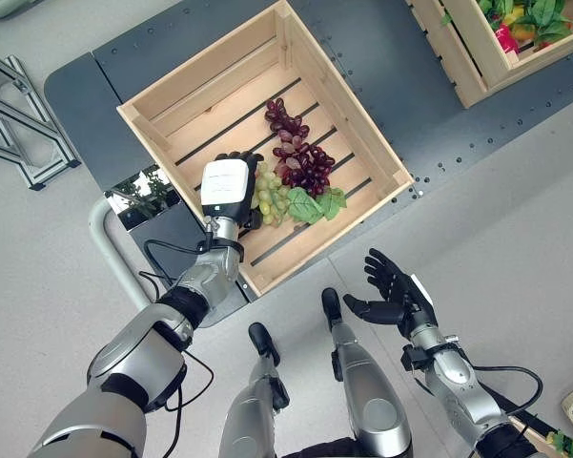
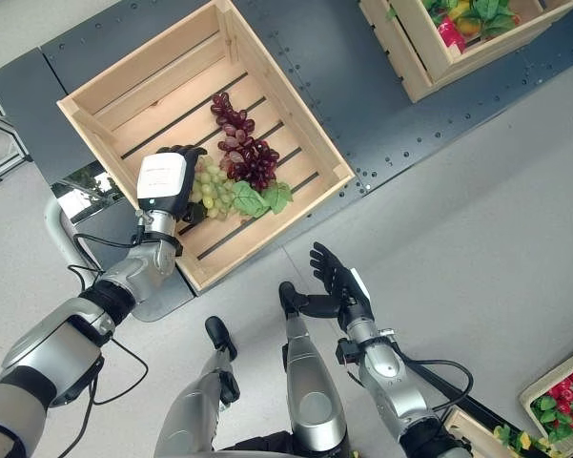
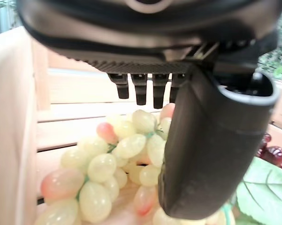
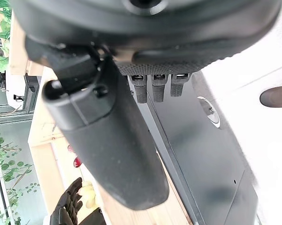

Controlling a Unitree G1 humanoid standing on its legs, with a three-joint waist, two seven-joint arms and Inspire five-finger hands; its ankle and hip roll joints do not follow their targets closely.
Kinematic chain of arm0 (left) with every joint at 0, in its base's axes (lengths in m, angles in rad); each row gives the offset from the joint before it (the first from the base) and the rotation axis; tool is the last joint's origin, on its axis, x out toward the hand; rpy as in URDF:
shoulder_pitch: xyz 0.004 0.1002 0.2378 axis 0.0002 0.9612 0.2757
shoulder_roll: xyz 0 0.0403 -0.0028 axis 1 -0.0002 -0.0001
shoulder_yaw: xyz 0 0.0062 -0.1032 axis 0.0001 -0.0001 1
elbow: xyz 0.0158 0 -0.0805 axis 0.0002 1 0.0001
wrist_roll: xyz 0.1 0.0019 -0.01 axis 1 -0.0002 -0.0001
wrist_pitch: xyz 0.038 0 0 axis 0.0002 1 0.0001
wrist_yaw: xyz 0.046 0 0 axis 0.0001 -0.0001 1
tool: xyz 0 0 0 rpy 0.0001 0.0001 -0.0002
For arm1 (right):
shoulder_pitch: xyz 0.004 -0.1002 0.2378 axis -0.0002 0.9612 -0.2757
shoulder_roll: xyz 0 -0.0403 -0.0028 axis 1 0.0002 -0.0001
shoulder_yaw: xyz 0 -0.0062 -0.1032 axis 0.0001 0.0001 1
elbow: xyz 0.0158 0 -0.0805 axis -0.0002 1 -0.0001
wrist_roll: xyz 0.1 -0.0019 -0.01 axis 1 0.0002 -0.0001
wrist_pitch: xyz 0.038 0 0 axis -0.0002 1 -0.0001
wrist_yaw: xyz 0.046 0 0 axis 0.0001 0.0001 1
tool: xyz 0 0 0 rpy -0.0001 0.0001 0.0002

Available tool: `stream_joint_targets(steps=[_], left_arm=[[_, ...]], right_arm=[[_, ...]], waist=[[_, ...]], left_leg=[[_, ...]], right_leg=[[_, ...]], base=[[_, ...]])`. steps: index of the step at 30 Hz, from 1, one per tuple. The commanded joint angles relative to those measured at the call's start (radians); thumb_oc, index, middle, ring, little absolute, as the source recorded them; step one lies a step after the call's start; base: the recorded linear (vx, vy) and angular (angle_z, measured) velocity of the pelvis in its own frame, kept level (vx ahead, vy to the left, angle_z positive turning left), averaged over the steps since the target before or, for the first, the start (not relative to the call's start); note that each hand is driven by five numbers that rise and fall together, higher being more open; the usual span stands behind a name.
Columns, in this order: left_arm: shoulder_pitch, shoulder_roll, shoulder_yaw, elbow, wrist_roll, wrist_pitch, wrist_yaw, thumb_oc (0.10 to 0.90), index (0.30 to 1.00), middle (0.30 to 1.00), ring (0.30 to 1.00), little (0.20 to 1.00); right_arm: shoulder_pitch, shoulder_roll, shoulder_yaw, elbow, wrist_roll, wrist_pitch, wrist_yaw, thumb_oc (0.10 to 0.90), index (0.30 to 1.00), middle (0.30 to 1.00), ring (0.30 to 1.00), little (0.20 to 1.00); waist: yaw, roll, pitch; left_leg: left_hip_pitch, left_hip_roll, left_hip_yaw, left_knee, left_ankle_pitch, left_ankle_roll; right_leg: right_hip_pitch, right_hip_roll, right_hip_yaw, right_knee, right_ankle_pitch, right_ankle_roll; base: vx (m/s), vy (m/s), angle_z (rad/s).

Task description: Pick up the fruits from the basket on one side to the basket on the other side

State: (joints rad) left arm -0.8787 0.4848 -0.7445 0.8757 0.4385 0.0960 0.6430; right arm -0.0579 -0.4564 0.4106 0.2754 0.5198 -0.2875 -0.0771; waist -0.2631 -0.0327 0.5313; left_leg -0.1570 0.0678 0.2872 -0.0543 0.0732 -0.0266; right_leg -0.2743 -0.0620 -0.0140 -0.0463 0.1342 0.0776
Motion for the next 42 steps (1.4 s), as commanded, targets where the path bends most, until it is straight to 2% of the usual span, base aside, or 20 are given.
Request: stream_joint_targets(steps=[1, 3, 4, 5, 6, 7, 8, 9, 19, 27, 31, 34, 38, 40, 42], left_arm=[[-0.136, 0.027, 0.005, 0.071, 0.058, 0.012, 0.040, 0.800, 0.900, 0.900, 0.900, 0.900], [-0.154, 0.026, -0.007, 0.097, 0.056, 0.012, 0.026, 0.800, 0.900, 0.900, 0.900, 0.900], [-0.162, 0.026, -0.014, 0.109, 0.054, 0.017, 0.013, 0.769, 0.853, 0.853, 0.853, 0.853], [-0.166, 0.021, -0.021, 0.122, 0.049, 0.031, -0.006, 0.554, 0.531, 0.531, 0.531, 0.531], [-0.167, 0.020, -0.023, 0.124, 0.049, 0.034, -0.009, 0.546, 0.519, 0.519, 0.519, 0.519], [-0.170, 0.018, -0.030, 0.135, 0.049, 0.046, -0.019, 0.505, 0.458, 0.458, 0.458, 0.458], [-0.171, 0.018, -0.030, 0.135, 0.049, 0.046, -0.019, 0.505, 0.458, 0.458, 0.458, 0.458], [-0.175, 0.015, -0.034, 0.143, 0.043, 0.057, -0.026, 0.400, 0.300, 0.300, 0.300, 0.300], [-0.193, 0.006, -0.046, 0.186, 0.048, 0.090, -0.047, 0.400, 0.300, 0.300, 0.300, 0.300], [-0.192, 0.014, -0.050, 0.181, 0.069, 0.087, -0.052, 0.400, 0.300, 0.300, 0.300, 0.300], [-0.178, 0.040, -0.014, 0.144, 0.028, 0.026, 0.045, 0.400, 0.300, 0.300, 0.300, 0.300], [-0.139, 0.073, 0.064, 0.076, 0.036, -0.060, 0.167, 0.400, 0.300, 0.300, 0.300, 0.300], [-0.055, 0.114, 0.134, -0.032, 0.087, -0.113, 0.219, 0.400, 0.300, 0.300, 0.300, 0.300], [-0.002, 0.127, 0.159, -0.098, 0.112, -0.119, 0.227, 0.400, 0.300, 0.300, 0.300, 0.300], [0.092, 0.154, 0.205, -0.229, 0.151, -0.132, 0.243, 0.400, 0.300, 0.300, 0.300, 0.300]], right_arm=[[-0.027, -0.013, -0.006, -0.075, 0.016, -0.096, -0.044, 0.800, 0.900, 0.900, 0.900, 0.900], [-0.031, -0.014, -0.006, -0.075, 0.018, -0.095, -0.051, 0.800, 0.900, 0.900, 0.900, 0.900], [-0.032, -0.015, -0.007, -0.074, 0.020, -0.094, -0.053, 0.800, 0.900, 0.900, 0.900, 0.900], [-0.034, -0.015, -0.010, -0.068, 0.021, -0.096, -0.052, 0.800, 0.900, 0.900, 0.900, 0.900], [-0.035, -0.015, -0.011, -0.067, 0.021, -0.096, -0.052, 0.800, 0.900, 0.900, 0.900, 0.900], [-0.035, -0.015, -0.012, -0.066, 0.020, -0.100, -0.056, 0.800, 0.900, 0.900, 0.900, 0.900], [-0.035, -0.015, -0.012, -0.066, 0.020, -0.100, -0.056, 0.800, 0.900, 0.900, 0.900, 0.900], [-0.037, -0.014, -0.012, -0.067, 0.020, -0.099, -0.060, 0.800, 0.900, 0.900, 0.900, 0.900], [-0.047, -0.012, -0.010, -0.064, 0.015, -0.103, -0.065, 0.800, 0.900, 0.900, 0.900, 0.900], [-0.047, -0.017, -0.011, -0.063, 0.017, -0.117, -0.065, 0.800, 0.900, 0.900, 0.900, 0.900], [-0.030, -0.020, -0.023, -0.073, 0.009, -0.135, -0.081, 0.800, 0.900, 0.900, 0.900, 0.900], [0.005, -0.019, -0.061, -0.090, 0.008, -0.169, -0.112, 0.800, 0.900, 0.900, 0.900, 0.900], [0.052, -0.009, -0.120, -0.110, 0.005, -0.213, -0.167, 0.800, 0.900, 0.900, 0.900, 0.900], [0.075, -0.008, -0.154, -0.127, 0.000, -0.219, -0.189, 0.800, 0.900, 0.900, 0.900, 0.900], [0.108, -0.007, -0.215, -0.165, -0.015, -0.228, -0.239, 0.800, 0.900, 0.900, 0.900, 0.900]], waist=[[-0.019, -0.033, -0.011], [-0.022, -0.036, -0.011], [-0.023, -0.037, -0.011], [-0.026, -0.039, -0.011], [-0.026, -0.039, -0.011], [-0.029, -0.041, -0.011], [-0.029, -0.041, -0.011], [-0.031, -0.043, -0.011], [-0.037, -0.048, -0.011], [-0.033, -0.046, -0.011], [-0.028, -0.041, -0.011], [-0.020, -0.033, -0.011], [-0.010, -0.019, -0.031], [-0.005, -0.013, -0.049], [0.006, -0.003, -0.082]], left_leg=[[-0.144, 0.029, 0.001, 0.165, -0.017, -0.007], [-0.157, 0.031, 0.003, 0.174, -0.017, -0.008], [-0.160, 0.032, 0.003, 0.176, -0.016, -0.008], [-0.167, 0.034, 0.004, 0.181, -0.016, -0.009], [-0.168, 0.034, 0.004, 0.181, -0.016, -0.010], [-0.174, 0.035, 0.006, 0.183, -0.016, -0.009], [-0.175, 0.035, 0.006, 0.184, -0.016, -0.009], [-0.180, 0.037, 0.009, 0.186, -0.015, -0.010], [-0.205, 0.042, 0.013, 0.199, -0.016, -0.013], [-0.208, 0.043, 0.007, 0.210, -0.020, -0.013], [-0.183, 0.042, 0.005, 0.199, -0.021, -0.012], [-0.144, 0.036, -0.005, 0.182, -0.025, -0.009], [-0.100, 0.028, -0.016, 0.164, -0.030, -0.007], [-0.076, 0.022, -0.019, 0.147, -0.030, -0.005], [-0.027, 0.012, -0.030, 0.112, -0.032, 0.001]], right_leg=[[-0.077, 0.021, 0.014, 0.147, -0.051, -0.011], [-0.089, 0.022, 0.014, 0.153, -0.050, -0.013], [-0.092, 0.022, 0.014, 0.154, -0.048, -0.013], [-0.099, 0.023, 0.014, 0.156, -0.047, -0.013], [-0.100, 0.023, 0.014, 0.157, -0.047, -0.013], [-0.107, 0.022, 0.014, 0.159, -0.046, -0.012], [-0.107, 0.022, 0.014, 0.159, -0.046, -0.012], [-0.114, 0.022, 0.014, 0.160, -0.045, -0.012], [-0.138, 0.020, 0.012, 0.168, -0.045, -0.013], [-0.139, 0.018, 0.004, 0.183, -0.054, -0.017], [-0.116, 0.019, 0.003, 0.177, -0.060, -0.019], [-0.079, 0.021, 0.001, 0.169, -0.068, -0.020], [-0.039, 0.021, -0.004, 0.159, -0.077, -0.021], [-0.015, 0.017, -0.011, 0.146, -0.078, -0.021], [0.032, 0.011, -0.017, 0.122, -0.080, -0.016]], base=[[0.00, 0.000, 0.00], [0.00, 0.000, 0.00], [0.00, 0.000, 0.00], [0.00, 0.000, 0.00], [0.00, 0.000, 0.00], [0.00, 0.000, 0.00], [0.00, 0.000, 0.00], [0.01, 0.000, -0.03], [0.00, 0.000, -0.02], [0.00, 0.000, 0.00], [0.00, 0.000, 0.00], [0.00, 0.000, 0.00], [0.00, 0.000, 0.00], [0.01, 0.017, 0.01], [0.02, 0.035, 0.10]])
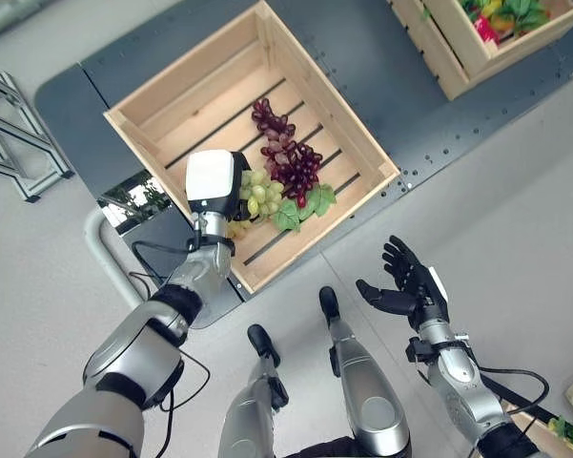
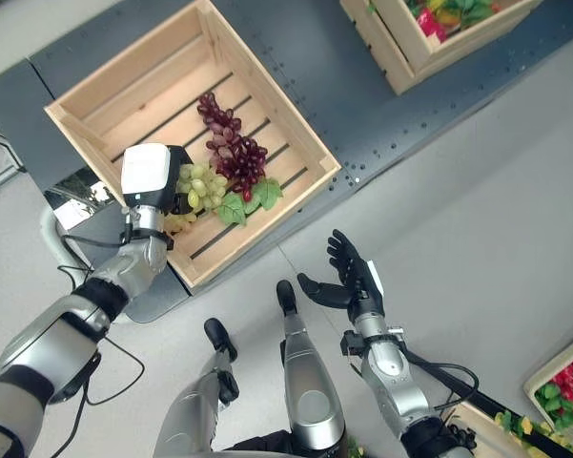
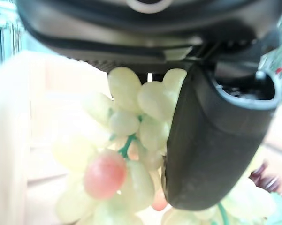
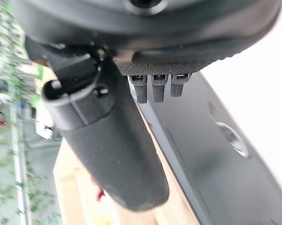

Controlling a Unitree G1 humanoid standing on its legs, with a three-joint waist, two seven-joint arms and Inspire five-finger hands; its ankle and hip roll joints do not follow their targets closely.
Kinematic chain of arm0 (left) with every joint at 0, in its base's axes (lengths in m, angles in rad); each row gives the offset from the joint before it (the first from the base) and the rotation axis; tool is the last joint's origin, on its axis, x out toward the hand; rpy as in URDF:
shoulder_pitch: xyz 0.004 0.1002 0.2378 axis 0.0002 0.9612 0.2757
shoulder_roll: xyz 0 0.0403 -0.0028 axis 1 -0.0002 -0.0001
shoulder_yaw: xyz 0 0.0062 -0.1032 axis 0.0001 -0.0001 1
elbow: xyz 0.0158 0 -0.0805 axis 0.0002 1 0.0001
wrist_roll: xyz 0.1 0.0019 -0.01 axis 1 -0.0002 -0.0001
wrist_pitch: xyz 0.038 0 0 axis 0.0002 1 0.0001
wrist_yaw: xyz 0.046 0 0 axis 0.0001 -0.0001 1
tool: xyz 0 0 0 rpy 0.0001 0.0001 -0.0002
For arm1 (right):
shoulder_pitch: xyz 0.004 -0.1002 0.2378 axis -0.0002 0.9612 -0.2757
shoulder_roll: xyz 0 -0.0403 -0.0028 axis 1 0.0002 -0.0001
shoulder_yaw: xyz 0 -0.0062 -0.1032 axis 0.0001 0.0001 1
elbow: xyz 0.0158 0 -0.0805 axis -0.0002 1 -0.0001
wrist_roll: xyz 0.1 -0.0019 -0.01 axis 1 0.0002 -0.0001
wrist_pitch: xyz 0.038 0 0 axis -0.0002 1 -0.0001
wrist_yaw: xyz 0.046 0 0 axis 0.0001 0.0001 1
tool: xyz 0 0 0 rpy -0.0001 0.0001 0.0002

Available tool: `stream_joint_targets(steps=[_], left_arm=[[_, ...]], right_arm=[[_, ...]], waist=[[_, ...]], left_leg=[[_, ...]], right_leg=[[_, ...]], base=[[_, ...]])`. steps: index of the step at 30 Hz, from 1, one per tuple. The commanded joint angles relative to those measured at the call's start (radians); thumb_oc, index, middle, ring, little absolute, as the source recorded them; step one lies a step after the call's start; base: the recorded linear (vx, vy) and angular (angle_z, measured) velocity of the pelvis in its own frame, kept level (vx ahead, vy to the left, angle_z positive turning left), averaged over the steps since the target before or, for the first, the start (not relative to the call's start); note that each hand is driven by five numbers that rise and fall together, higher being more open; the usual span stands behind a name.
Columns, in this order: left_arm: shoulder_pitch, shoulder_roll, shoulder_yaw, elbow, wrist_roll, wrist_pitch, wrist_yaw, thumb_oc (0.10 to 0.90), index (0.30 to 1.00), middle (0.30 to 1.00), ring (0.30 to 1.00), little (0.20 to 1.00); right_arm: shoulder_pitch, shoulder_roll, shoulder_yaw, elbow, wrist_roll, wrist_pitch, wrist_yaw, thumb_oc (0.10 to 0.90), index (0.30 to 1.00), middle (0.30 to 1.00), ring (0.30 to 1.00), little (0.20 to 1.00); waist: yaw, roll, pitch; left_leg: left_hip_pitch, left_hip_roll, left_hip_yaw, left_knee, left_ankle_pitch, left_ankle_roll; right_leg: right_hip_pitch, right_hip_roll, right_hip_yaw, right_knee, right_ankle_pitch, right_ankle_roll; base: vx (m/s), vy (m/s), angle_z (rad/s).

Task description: Pick up the fruits from the basket on one side to the basket on the other side

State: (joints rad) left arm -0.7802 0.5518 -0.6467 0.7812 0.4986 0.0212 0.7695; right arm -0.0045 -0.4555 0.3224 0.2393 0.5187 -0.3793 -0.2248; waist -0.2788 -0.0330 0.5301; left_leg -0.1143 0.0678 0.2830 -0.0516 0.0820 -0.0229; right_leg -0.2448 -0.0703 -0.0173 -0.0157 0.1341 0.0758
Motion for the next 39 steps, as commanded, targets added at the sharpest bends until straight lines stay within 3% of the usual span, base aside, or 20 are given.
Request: stream_joint_targets(steps=[1, 3, 9, 13, 15, 17, 18, 19, 22, 23, 24, 27, 28, 30, 31, 33, 35, 36, 39], left_arm=[[-0.006, 0.088, 0.107, -0.135, 0.091, -0.057, 0.116, 0.400, 0.300, 0.300, 0.300, 0.300], [0.079, 0.123, 0.139, -0.281, 0.107, -0.059, 0.119, 0.400, 0.300, 0.300, 0.300, 0.300], [0.231, 0.156, 0.224, -0.535, 0.101, -0.077, 0.103, 0.400, 0.300, 0.300, 0.300, 0.300], [0.334, 0.114, 0.299, -0.633, 0.002, -0.202, 0.080, 0.400, 0.300, 0.300, 0.300, 0.300], [0.397, 0.052, 0.346, -0.685, -0.093, -0.311, 0.026, 0.400, 0.300, 0.300, 0.300, 0.300], [0.414, 0.023, 0.354, -0.717, -0.202, -0.365, -0.031, 0.400, 0.300, 0.300, 0.300, 0.300], [0.438, -0.021, 0.371, -0.745, -0.342, -0.408, -0.108, 0.400, 0.300, 0.300, 0.300, 0.300], [0.440, -0.020, 0.374, -0.747, -0.346, -0.407, -0.113, 0.400, 0.300, 0.300, 0.300, 0.300], [0.496, -0.145, 0.391, -0.791, -0.794, -0.535, -0.378, 0.400, 0.300, 0.300, 0.300, 0.300], [0.500, -0.160, 0.388, -0.797, -0.842, -0.537, -0.420, 0.400, 0.300, 0.300, 0.300, 0.300], [0.513, -0.205, 0.370, -0.825, -1.030, -0.538, -0.537, 0.400, 0.300, 0.300, 0.300, 0.300], [0.526, -0.246, 0.347, -0.853, -1.238, -0.522, -0.669, 0.400, 0.300, 0.300, 0.300, 0.300], [0.535, -0.272, 0.327, -0.868, -1.394, -0.500, -0.775, 0.400, 0.300, 0.300, 0.300, 0.300], [0.543, -0.291, 0.315, -0.871, -1.489, -0.485, -0.831, 0.400, 0.300, 0.300, 0.300, 0.300], [0.548, -0.304, 0.298, -0.878, -1.636, -0.460, -0.905, 0.400, 0.300, 0.300, 0.300, 0.300], [0.556, -0.326, 0.287, -0.875, -1.787, -0.424, -0.987, 0.400, 0.300, 0.300, 0.300, 0.300], [0.563, -0.335, 0.279, -0.882, -1.866, -0.401, -1.031, 0.400, 0.300, 0.300, 0.300, 0.300], [0.572, -0.357, 0.268, -0.892, -1.953, -0.360, -1.094, 0.400, 0.300, 0.300, 0.300, 0.300], [0.580, -0.372, 0.260, -0.898, -2.005, -0.326, -1.119, 0.400, 0.300, 0.300, 0.300, 0.300]], right_arm=[[0.054, -0.007, -0.126, -0.129, -0.015, -0.135, -0.092, 0.800, 0.900, 0.900, 0.900, 0.900], [0.082, -0.012, -0.194, -0.180, -0.032, -0.136, -0.133, 0.800, 0.900, 0.900, 0.900, 0.900], [0.082, -0.010, -0.265, -0.284, -0.104, -0.113, -0.227, 0.800, 0.900, 0.900, 0.900, 0.900], [0.058, 0.001, -0.281, -0.357, -0.188, -0.103, -0.266, 0.800, 0.900, 0.900, 0.900, 0.900], [0.038, 0.014, -0.279, -0.398, -0.218, -0.095, -0.259, 0.800, 0.900, 0.900, 0.900, 0.900], [0.022, 0.019, -0.273, -0.415, -0.232, -0.087, -0.249, 0.800, 0.900, 0.900, 0.900, 0.900], [0.010, 0.027, -0.265, -0.437, -0.230, -0.080, -0.223, 0.800, 0.900, 0.900, 0.900, 0.900], [0.011, 0.026, -0.265, -0.438, -0.229, -0.079, -0.223, 0.800, 0.900, 0.900, 0.900, 0.900], [-0.009, 0.052, -0.242, -0.481, -0.230, -0.061, -0.108, 0.800, 0.900, 0.900, 0.900, 0.900], [-0.014, 0.053, -0.236, -0.483, -0.225, -0.058, -0.094, 0.800, 0.900, 0.900, 0.900, 0.900], [-0.030, 0.065, -0.217, -0.484, -0.212, -0.048, -0.055, 0.800, 0.900, 0.900, 0.900, 0.900], [-0.050, 0.071, -0.196, -0.480, -0.201, -0.037, -0.014, 0.800, 0.900, 0.900, 0.900, 0.900], [-0.063, 0.074, -0.182, -0.478, -0.185, -0.029, 0.005, 0.800, 0.900, 0.900, 0.900, 0.900], [-0.074, 0.076, -0.171, -0.472, -0.172, -0.026, 0.015, 0.800, 0.900, 0.900, 0.900, 0.900], [-0.084, 0.076, -0.156, -0.468, -0.161, -0.025, 0.026, 0.800, 0.900, 0.900, 0.900, 0.900], [-0.092, 0.076, -0.141, -0.472, -0.151, -0.015, 0.038, 0.800, 0.900, 0.900, 0.900, 0.900], [-0.094, 0.078, -0.134, -0.474, -0.145, -0.012, 0.044, 0.800, 0.900, 0.900, 0.900, 0.900], [-0.096, 0.086, -0.124, -0.473, -0.139, -0.006, 0.049, 0.800, 0.900, 0.900, 0.900, 0.900], [-0.095, 0.092, -0.110, -0.474, -0.132, 0.001, 0.058, 0.800, 0.900, 0.900, 0.900, 0.900]], waist=[[0.023, -0.003, -0.083], [0.036, 0.008, -0.129], [0.075, 0.028, -0.223], [0.103, 0.041, -0.282], [0.119, 0.045, -0.312], [0.127, 0.046, -0.331], [0.133, 0.047, -0.349], [0.132, 0.048, -0.350], [0.146, 0.048, -0.388], [0.149, 0.048, -0.392], [0.154, 0.046, -0.403], [0.162, 0.043, -0.413], [0.167, 0.040, -0.419], [0.171, 0.038, -0.423], [0.174, 0.036, -0.427], [0.177, 0.035, -0.435], [0.179, 0.033, -0.440], [0.181, 0.030, -0.446], [0.184, 0.026, -0.456]], left_leg=[[-0.072, 0.012, -0.025, 0.108, -0.038, -0.003], [-0.022, 0.001, -0.042, 0.069, -0.040, 0.003], [0.055, -0.013, -0.081, 0.008, -0.042, 0.010], [0.103, -0.017, -0.108, -0.029, -0.038, 0.011], [0.117, -0.016, -0.124, -0.036, -0.040, 0.007], [0.125, -0.014, -0.132, -0.036, -0.045, 0.006], [0.135, -0.012, -0.133, -0.036, -0.048, 0.004], [0.135, -0.011, -0.132, -0.036, -0.049, 0.004], [0.153, -0.005, -0.127, -0.036, -0.057, 0.003], [0.155, -0.004, -0.126, -0.036, -0.058, 0.003], [0.161, -0.001, -0.121, -0.036, -0.060, 0.002], [0.167, 0.002, -0.116, -0.036, -0.064, 0.003], [0.171, 0.002, -0.114, -0.036, -0.068, 0.005], [0.175, 0.004, -0.111, -0.036, -0.070, 0.006], [0.180, 0.006, -0.106, -0.036, -0.073, 0.009], [0.186, 0.007, -0.103, -0.036, -0.078, 0.011], [0.189, 0.009, -0.102, -0.036, -0.081, 0.012], [0.194, 0.011, -0.100, -0.036, -0.085, 0.012], [0.199, 0.012, -0.099, -0.036, -0.089, 0.013]], right_leg=[[0.000, 0.019, -0.013, 0.090, -0.077, -0.015], [0.050, 0.014, -0.015, 0.058, -0.076, -0.010], [0.126, 0.014, -0.020, 0.026, -0.086, -0.009], [0.177, 0.009, -0.026, -0.004, -0.082, -0.007], [0.204, 0.006, -0.028, -0.030, -0.071, -0.005], [0.219, 0.004, -0.029, -0.046, -0.064, -0.004], [0.233, 0.001, -0.032, -0.063, -0.056, -0.002], [0.235, 0.002, -0.032, -0.065, -0.055, -0.002], [0.253, 0.000, -0.037, -0.072, -0.056, -0.002], [0.253, 0.000, -0.038, -0.072, -0.056, -0.002], [0.257, 0.000, -0.041, -0.072, -0.057, -0.002], [0.262, -0.002, -0.047, -0.072, -0.060, -0.002], [0.267, -0.002, -0.049, -0.072, -0.062, -0.002], [0.270, -0.003, -0.052, -0.072, -0.064, -0.002], [0.273, -0.004, -0.055, -0.072, -0.065, -0.002], [0.276, -0.005, -0.053, -0.072, -0.066, 0.000], [0.277, -0.007, -0.053, -0.072, -0.067, 0.001], [0.280, -0.009, -0.052, -0.072, -0.067, 0.003], [0.282, -0.012, -0.048, -0.072, -0.067, 0.006]], base=[[0.03, 0.038, 0.09], [0.05, 0.034, 0.03], [0.04, 0.017, 0.10], [0.00, 0.004, 0.02], [0.00, 0.006, 0.02], [0.00, 0.000, 0.00], [0.00, 0.000, 0.00], [0.02, 0.007, 0.05], [0.00, 0.003, 0.02], [-0.01, -0.007, -0.03], [-0.01, -0.008, -0.03], [-0.01, -0.014, -0.04], [0.00, -0.018, -0.04], [0.00, 0.000, 0.00], [0.00, 0.000, 0.00], [0.00, 0.000, 0.00], [0.00, 0.000, 0.00], [0.00, 0.000, 0.00], [0.02, -0.015, 0.01]])
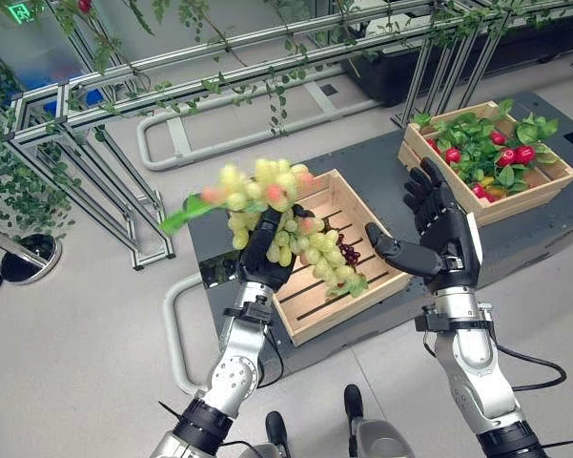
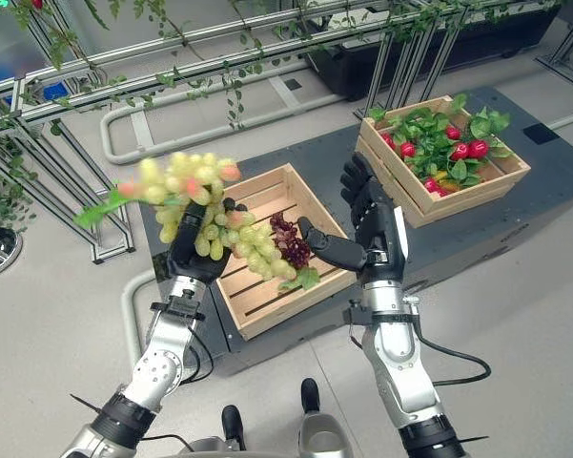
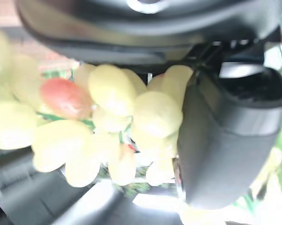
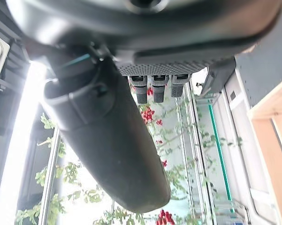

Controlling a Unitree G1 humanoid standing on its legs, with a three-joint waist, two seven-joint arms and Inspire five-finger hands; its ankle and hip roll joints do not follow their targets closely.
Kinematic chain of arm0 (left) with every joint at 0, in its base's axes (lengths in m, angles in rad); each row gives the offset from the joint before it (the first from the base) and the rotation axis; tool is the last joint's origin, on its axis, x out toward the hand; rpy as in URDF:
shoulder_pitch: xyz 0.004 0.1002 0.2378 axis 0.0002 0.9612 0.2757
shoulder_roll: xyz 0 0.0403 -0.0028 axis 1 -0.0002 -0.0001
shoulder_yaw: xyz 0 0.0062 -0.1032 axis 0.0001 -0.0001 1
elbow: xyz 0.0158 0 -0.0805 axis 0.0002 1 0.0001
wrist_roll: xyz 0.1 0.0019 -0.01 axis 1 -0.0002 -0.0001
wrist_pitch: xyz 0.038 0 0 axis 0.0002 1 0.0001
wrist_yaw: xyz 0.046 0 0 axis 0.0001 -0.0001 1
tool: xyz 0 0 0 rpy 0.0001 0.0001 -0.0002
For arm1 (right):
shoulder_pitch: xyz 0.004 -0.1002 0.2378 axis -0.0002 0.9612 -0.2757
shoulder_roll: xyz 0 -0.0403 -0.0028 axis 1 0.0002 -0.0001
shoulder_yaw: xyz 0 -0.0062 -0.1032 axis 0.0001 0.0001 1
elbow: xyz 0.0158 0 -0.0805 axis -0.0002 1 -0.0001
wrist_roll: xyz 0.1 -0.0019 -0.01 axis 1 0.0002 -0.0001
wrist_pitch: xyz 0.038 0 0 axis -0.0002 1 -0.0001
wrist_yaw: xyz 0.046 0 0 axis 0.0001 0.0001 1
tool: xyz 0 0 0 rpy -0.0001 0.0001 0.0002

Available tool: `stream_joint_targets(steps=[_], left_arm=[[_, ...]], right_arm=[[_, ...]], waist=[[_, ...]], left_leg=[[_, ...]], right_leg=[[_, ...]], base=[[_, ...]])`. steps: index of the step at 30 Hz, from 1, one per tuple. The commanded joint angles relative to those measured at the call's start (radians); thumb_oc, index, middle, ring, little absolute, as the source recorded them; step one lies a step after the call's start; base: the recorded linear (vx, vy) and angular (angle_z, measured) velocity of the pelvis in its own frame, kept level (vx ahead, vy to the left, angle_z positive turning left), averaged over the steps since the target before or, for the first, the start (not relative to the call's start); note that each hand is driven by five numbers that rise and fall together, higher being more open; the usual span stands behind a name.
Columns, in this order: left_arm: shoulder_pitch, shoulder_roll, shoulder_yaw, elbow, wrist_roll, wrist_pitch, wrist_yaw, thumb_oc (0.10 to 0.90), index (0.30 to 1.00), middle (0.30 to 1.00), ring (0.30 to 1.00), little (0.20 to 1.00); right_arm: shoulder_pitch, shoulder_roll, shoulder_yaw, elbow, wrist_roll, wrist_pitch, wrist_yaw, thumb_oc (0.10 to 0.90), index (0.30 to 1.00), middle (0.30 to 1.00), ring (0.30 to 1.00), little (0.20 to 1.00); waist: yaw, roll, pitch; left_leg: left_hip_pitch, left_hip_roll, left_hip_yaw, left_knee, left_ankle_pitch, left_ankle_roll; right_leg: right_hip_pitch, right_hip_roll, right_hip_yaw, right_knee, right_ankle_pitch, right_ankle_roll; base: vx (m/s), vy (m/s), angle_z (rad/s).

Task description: Pick up the fruits from the basket on one side to the basket on the other side

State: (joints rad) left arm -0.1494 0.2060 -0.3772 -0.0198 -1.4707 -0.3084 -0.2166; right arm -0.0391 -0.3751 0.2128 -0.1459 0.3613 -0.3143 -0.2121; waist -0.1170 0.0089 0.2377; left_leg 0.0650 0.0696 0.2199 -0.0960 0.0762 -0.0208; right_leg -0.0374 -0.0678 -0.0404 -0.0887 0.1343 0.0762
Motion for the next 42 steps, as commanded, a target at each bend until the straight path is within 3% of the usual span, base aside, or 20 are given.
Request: stream_joint_targets(steps=[1, 11, 16, 19, 21, 28, 32, 42], left_arm=[[-0.050, -0.031, -0.012, -0.100, -0.033, 0.011, -0.129, 0.400, 0.300, 0.300, 0.300, 0.300], [-0.035, 0.024, 0.008, -0.139, 0.149, -0.031, -0.060, 0.400, 0.300, 0.300, 0.300, 0.300], [-0.044, 0.072, 0.018, -0.155, 0.319, -0.068, 0.009, 0.400, 0.300, 0.300, 0.300, 0.300], [-0.049, 0.094, 0.020, -0.163, 0.422, -0.095, 0.074, 0.400, 0.300, 0.300, 0.300, 0.300], [-0.052, 0.117, 0.038, -0.151, 0.582, -0.137, 0.137, 0.400, 0.300, 0.300, 0.300, 0.300], [-0.056, 0.145, 0.083, -0.134, 0.778, -0.205, 0.296, 0.400, 0.300, 0.300, 0.300, 0.300], [-0.055, 0.145, 0.085, -0.132, 0.850, -0.245, 0.377, 0.400, 0.300, 0.300, 0.300, 0.300], [-0.053, 0.137, 0.055, -0.177, 0.844, -0.298, 0.349, 0.400, 0.300, 0.300, 0.300, 0.300]], right_arm=[[-0.060, 0.013, 0.003, -0.090, 0.028, -0.058, 0.047, 0.800, 0.900, 0.900, 0.900, 0.900], [-0.033, -0.016, -0.004, -0.126, 0.059, -0.041, 0.135, 0.800, 0.900, 0.900, 0.900, 0.900], [-0.045, -0.042, -0.034, -0.164, 0.171, -0.034, 0.198, 0.800, 0.900, 0.900, 0.900, 0.900], [-0.053, -0.046, -0.040, -0.188, 0.246, -0.023, 0.237, 0.800, 0.900, 0.900, 0.900, 0.900], [-0.055, -0.047, -0.046, -0.205, 0.304, -0.002, 0.274, 0.800, 0.900, 0.900, 0.900, 0.900], [-0.055, -0.036, -0.029, -0.230, 0.373, 0.050, 0.320, 0.800, 0.900, 0.900, 0.900, 0.900], [-0.045, -0.019, -0.003, -0.225, 0.372, 0.109, 0.317, 0.800, 0.900, 0.900, 0.900, 0.900], [-0.017, 0.011, 0.100, -0.129, 0.317, 0.186, 0.241, 0.800, 0.900, 0.900, 0.900, 0.900]], waist=[[0.022, -0.017, -0.167], [0.025, -0.018, -0.191], [0.027, -0.022, -0.192], [0.030, -0.024, -0.192], [0.033, -0.027, -0.195], [0.044, -0.034, -0.203], [0.047, -0.040, -0.203], [0.054, -0.047, -0.199]], left_leg=[[0.021, 0.011, -0.034, 0.009, -0.085, 0.011], [0.027, 0.015, -0.028, 0.009, -0.090, 0.012], [0.027, 0.017, -0.031, 0.009, -0.091, 0.011], [0.025, 0.017, -0.035, 0.009, -0.090, 0.011], [0.024, 0.018, -0.035, 0.009, -0.089, 0.010], [0.021, 0.021, -0.046, 0.009, -0.083, 0.004], [0.018, 0.025, -0.049, 0.009, -0.078, 0.002], [0.018, 0.033, -0.047, 0.009, -0.073, -0.003]], right_leg=[[0.075, -0.014, -0.024, 0.001, -0.066, 0.006], [0.075, -0.017, -0.020, 0.001, -0.064, 0.014], [0.075, -0.017, -0.025, 0.001, -0.064, 0.016], [0.074, -0.016, -0.028, 0.001, -0.064, 0.016], [0.075, -0.015, -0.031, 0.001, -0.066, 0.016], [0.078, -0.014, -0.040, 0.001, -0.069, 0.015], [0.077, -0.014, -0.045, 0.001, -0.069, 0.014], [0.078, -0.017, -0.059, 0.001, -0.069, 0.013]], base=[[0.00, 0.000, 0.00], [0.01, -0.002, 0.00], [0.00, 0.000, 0.00], [0.00, 0.000, 0.00], [0.00, 0.000, 0.00], [0.00, 0.000, 0.00], [0.00, -0.003, 0.01], [0.00, -0.003, 0.02]])
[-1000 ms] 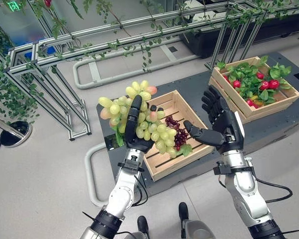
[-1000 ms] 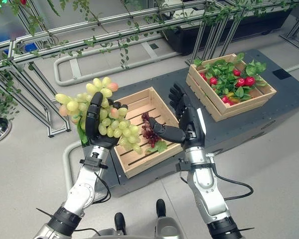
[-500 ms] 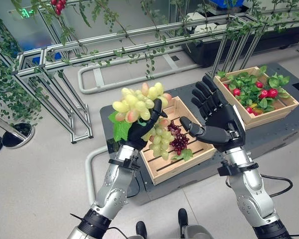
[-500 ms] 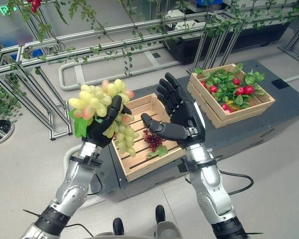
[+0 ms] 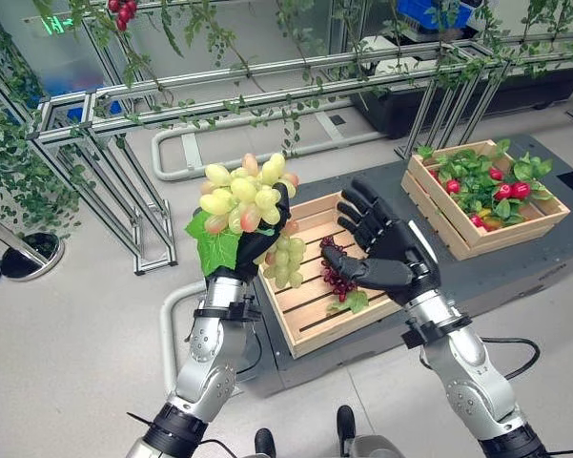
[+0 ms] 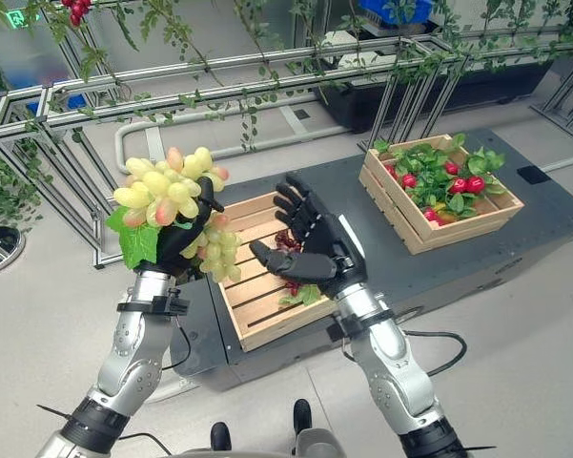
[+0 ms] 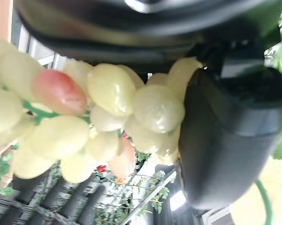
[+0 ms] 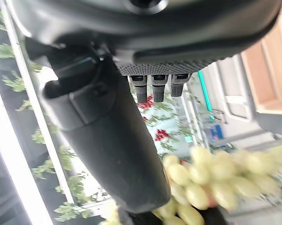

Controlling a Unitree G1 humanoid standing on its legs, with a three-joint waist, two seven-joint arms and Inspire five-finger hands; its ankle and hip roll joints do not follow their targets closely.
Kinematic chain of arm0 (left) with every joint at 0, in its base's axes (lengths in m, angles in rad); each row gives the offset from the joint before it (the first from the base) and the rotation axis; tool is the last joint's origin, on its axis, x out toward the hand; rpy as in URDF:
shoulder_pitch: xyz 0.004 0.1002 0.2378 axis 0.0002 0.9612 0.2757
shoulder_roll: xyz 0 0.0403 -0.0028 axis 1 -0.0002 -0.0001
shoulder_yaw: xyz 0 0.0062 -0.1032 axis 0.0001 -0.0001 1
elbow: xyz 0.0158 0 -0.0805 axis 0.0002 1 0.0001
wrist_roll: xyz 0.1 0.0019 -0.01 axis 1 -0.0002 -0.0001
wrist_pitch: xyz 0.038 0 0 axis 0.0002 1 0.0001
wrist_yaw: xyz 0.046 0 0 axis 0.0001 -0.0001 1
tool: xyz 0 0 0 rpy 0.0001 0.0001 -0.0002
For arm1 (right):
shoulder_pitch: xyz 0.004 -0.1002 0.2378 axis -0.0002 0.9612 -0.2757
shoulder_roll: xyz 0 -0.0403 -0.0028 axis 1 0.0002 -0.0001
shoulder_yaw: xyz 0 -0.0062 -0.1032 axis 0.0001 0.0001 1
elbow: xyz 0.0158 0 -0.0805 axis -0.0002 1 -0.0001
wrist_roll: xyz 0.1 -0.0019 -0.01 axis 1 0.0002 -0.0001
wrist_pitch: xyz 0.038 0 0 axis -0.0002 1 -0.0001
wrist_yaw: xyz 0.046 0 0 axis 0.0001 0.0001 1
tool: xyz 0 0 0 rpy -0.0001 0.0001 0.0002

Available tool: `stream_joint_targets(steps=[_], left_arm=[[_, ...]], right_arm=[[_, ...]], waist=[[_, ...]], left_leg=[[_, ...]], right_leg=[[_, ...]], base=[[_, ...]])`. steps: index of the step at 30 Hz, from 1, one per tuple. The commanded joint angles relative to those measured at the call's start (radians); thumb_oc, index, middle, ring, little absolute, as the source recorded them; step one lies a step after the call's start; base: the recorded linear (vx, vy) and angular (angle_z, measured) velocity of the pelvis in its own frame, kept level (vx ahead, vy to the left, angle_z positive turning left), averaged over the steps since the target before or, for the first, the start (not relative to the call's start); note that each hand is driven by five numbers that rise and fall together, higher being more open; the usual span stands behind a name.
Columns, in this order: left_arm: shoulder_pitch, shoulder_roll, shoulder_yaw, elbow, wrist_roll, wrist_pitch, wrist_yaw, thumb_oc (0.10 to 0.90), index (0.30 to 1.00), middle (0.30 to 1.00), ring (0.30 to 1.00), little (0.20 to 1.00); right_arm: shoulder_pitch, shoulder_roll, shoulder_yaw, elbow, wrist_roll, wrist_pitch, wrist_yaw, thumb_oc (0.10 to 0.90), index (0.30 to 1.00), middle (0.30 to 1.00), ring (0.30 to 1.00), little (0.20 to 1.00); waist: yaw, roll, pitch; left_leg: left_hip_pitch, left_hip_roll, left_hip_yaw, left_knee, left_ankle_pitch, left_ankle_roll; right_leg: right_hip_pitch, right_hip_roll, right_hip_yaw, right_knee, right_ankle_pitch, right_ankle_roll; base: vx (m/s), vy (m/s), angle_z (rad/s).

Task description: Pick up the fruits from the basket on one side to the basket on the other side

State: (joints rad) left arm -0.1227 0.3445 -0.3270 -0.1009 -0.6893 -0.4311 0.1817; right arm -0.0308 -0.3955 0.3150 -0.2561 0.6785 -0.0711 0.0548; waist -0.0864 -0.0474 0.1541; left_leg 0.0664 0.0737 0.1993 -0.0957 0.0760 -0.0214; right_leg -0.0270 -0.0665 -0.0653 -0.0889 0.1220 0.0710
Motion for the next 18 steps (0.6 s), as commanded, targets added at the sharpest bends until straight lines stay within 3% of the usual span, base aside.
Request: stream_joint_targets(steps=[1, 11, 18], left_arm=[[-0.083, 0.000, 0.003, -0.099, 0.050, -0.178, -0.066, 0.400, 0.300, 0.300, 0.300, 0.300], [-0.101, -0.007, -0.082, -0.138, -0.067, -0.104, -0.221, 0.400, 0.300, 0.300, 0.300, 0.300], [-0.107, -0.001, -0.144, -0.159, -0.075, -0.069, -0.291, 0.400, 0.300, 0.300, 0.300, 0.300]], right_arm=[[-0.025, 0.031, 0.007, -0.001, -0.007, -0.057, -0.032, 0.800, 0.900, 0.900, 0.900, 0.900], [-0.040, 0.056, 0.068, 0.070, 0.089, -0.053, -0.025, 0.800, 0.900, 0.900, 0.900, 0.900], [-0.051, 0.061, 0.092, 0.070, 0.105, -0.069, -0.029, 0.800, 0.900, 0.900, 0.900, 0.900]], waist=[[0.024, 0.009, -0.116], [0.029, 0.013, -0.107], [0.028, 0.013, -0.107]], left_leg=[[0.016, 0.029, -0.027, 0.008, -0.072, -0.001], [0.013, 0.026, -0.038, 0.008, -0.067, 0.002], [0.013, 0.027, -0.035, 0.008, -0.066, 0.004]], right_leg=[[0.067, -0.018, -0.035, 0.002, -0.056, 0.018], [0.067, -0.019, -0.032, 0.002, -0.052, 0.017], [0.066, -0.019, -0.028, 0.002, -0.050, 0.019]], base=[[0.00, 0.000, 0.00], [0.00, 0.000, 0.00], [0.00, 0.000, 0.00]])
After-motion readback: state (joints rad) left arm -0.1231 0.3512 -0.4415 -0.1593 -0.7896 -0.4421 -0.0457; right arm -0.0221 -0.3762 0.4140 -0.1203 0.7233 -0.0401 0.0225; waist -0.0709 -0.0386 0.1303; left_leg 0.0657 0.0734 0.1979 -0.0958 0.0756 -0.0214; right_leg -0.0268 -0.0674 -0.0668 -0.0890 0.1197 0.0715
